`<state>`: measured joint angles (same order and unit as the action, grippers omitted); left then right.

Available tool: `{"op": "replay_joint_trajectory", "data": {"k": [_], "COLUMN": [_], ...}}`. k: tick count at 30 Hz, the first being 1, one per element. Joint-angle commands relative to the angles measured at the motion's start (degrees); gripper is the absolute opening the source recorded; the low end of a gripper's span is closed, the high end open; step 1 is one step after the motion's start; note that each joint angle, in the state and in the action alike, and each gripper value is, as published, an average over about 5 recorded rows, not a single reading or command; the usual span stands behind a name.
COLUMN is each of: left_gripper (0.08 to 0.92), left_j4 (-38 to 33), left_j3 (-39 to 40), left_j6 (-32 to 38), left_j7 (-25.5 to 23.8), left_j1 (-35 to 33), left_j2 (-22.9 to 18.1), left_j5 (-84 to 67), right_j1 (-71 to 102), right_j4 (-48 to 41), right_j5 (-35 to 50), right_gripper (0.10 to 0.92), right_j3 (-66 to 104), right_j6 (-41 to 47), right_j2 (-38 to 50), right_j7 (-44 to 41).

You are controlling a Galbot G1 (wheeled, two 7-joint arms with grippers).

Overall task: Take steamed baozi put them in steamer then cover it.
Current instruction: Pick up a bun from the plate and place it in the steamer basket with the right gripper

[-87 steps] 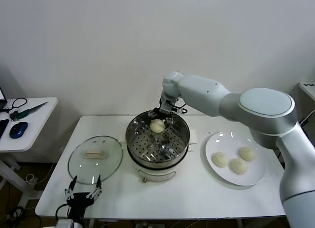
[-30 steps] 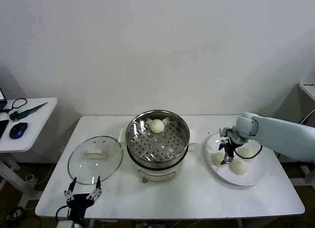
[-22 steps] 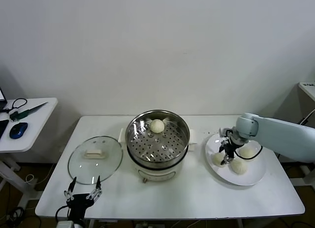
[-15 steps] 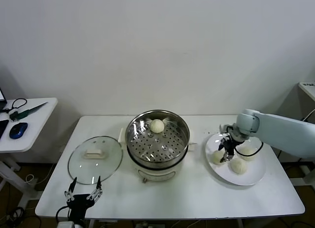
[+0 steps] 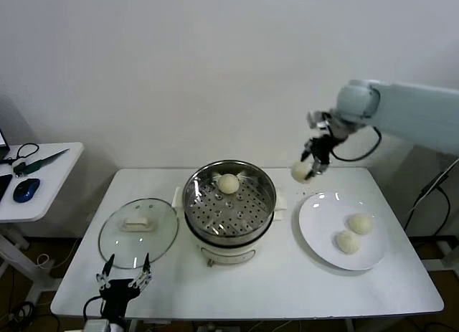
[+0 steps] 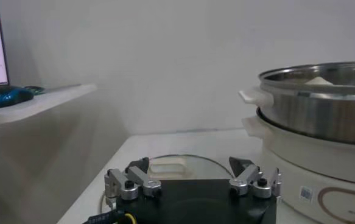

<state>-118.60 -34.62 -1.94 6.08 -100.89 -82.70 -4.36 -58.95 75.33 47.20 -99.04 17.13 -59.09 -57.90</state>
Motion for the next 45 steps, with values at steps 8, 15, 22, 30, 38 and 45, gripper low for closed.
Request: {"op": "replay_joint_trajectory", "data": {"k": [8, 15, 22, 30, 38, 45], "left_gripper": [0.823, 0.823, 0.823, 0.823, 0.823, 0.823], "left_j4": [-1.1, -1.9, -2.0, -2.2, -2.4, -2.9], "left_j3": [-0.3, -0.7, -1.0, -1.1, -1.2, -1.3], "left_j6": [-0.4, -0.5, -0.6, -0.8, -0.7, -0.8], "left_j7": [-0.2, -0.2, -0.3, -0.3, -0.2, -0.2], "left_j1": [0.0, -0.4, -0.5, -0.4, -0.6, -1.1], "left_j2": [0.2, 0.2, 0.4, 0.1, -0.1, -0.1], "left_j5": [-0.6, -0.7, -0.6, -0.6, -0.5, -0.4], "right_j1": [4.3, 13.5, 19.0, 22.4, 20.9, 6.0], "right_j4": [1.0, -7.1, -13.1, -17.0, -14.8, -3.3], "right_j5": [10.7, 7.4, 4.2, 2.7, 2.0, 0.1], "right_gripper": [0.619, 0.619, 0.619, 0.619, 0.773, 0.822], "right_j3": [2.5, 2.8, 2.6, 2.7, 4.8, 1.4], "right_j6": [5.8, 5.9, 5.7, 6.0, 4.6, -0.4], "right_j2": [-22.2, -26.8, -28.8, -30.0, -27.7, -14.5], "right_j7": [7.6, 8.9, 9.4, 11.1, 10.2, 2.0]}}
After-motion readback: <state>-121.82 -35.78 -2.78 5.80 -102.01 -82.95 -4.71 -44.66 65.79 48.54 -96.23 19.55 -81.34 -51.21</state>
